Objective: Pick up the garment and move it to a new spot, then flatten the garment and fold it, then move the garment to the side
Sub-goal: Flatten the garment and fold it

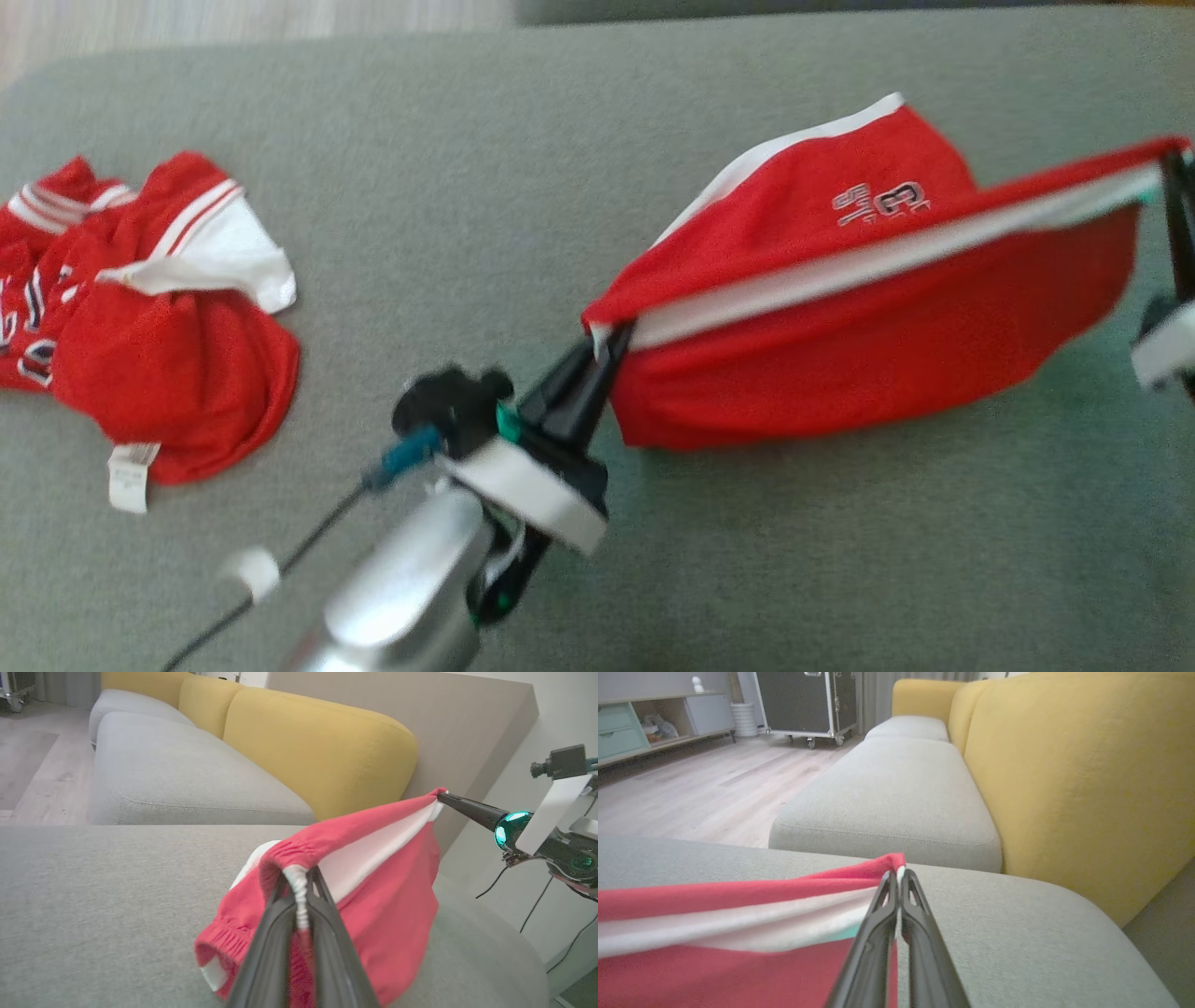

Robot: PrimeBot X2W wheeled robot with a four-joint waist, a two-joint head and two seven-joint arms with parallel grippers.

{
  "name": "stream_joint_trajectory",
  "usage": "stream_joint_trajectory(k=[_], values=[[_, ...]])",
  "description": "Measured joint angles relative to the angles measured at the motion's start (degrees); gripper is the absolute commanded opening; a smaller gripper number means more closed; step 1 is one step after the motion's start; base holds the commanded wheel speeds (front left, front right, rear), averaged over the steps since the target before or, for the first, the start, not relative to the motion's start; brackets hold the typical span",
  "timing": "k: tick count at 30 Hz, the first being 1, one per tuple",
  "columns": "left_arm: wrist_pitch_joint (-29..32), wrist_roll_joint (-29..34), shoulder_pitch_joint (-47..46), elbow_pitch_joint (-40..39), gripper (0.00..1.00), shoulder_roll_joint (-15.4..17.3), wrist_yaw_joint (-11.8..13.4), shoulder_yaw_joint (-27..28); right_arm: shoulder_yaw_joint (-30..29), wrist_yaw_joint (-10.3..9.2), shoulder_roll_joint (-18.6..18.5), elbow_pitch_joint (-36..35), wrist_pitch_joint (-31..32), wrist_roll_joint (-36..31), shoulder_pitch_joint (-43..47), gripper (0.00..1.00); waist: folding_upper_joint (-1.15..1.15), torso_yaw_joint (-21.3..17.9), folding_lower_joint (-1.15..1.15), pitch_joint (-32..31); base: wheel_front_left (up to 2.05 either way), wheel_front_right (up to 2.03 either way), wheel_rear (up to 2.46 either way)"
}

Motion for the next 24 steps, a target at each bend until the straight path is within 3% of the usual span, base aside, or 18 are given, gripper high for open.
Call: stream_joint_trajectory(k=[8,16,17,18,19,20,21,24], values=[[0.99,-3.05,-8.38,8.16,0.0,-1.69,0.0,0.01,11.58,0.0,-3.05,14.14,1.48,2.03,-15.77,0.0,0.0,3.17,0.0,5.14,0.0,0.0,0.0],[-0.1,-4.22,-11.78,13.06,0.0,-3.22,0.0,-0.46,23.01,0.0,-3.21,25.69,-0.31,4.64,-26.46,0.0,0.0,5.67,0.0,8.93,0.0,0.0,0.0],[-0.13,-4.52,-11.94,13.71,0.0,-3.25,0.01,-0.51,24.03,0.0,-3.19,26.85,-0.99,5.12,-27.28,0.2,0.0,5.92,0.0,9.21,0.0,0.0,0.0],[-0.18,-4.74,-12.11,14.28,0.0,-3.27,0.01,-0.57,24.79,0.0,-3.15,27.92,-1.88,5.61,-28.0,0.49,0.0,6.13,0.0,9.41,0.0,0.0,0.0],[-0.53,-4.88,-12.29,14.61,0.13,-3.27,0.05,-0.58,25.53,0.0,-3.09,28.73,-3.0,6.1,-28.63,1.0,0.0,6.28,0.0,9.52,0.0,0.0,0.0],[-0.74,-5.16,-12.43,14.85,0.44,-3.34,0.1,-0.58,26.17,0.0,-3.04,29.39,-4.26,6.94,-29.08,1.0,0.0,6.4,0.0,9.53,0.0,0.0,0.0],[-1.11,-5.28,-12.45,15.12,1.0,-3.37,0.1,-0.58,26.8,0.0,-2.96,29.96,-5.42,7.89,-29.39,1.0,0.0,6.43,0.0,9.41,0.0,0.0,0.0],[-1.45,-5.7,-12.26,15.49,1.0,-3.43,0.6,-0.48,28.26,0.0,-3.0,31.55,-8.57,10.55,-29.47,1.0,0.0,6.46,-0.01,8.55,0.0,0.0,0.0]])
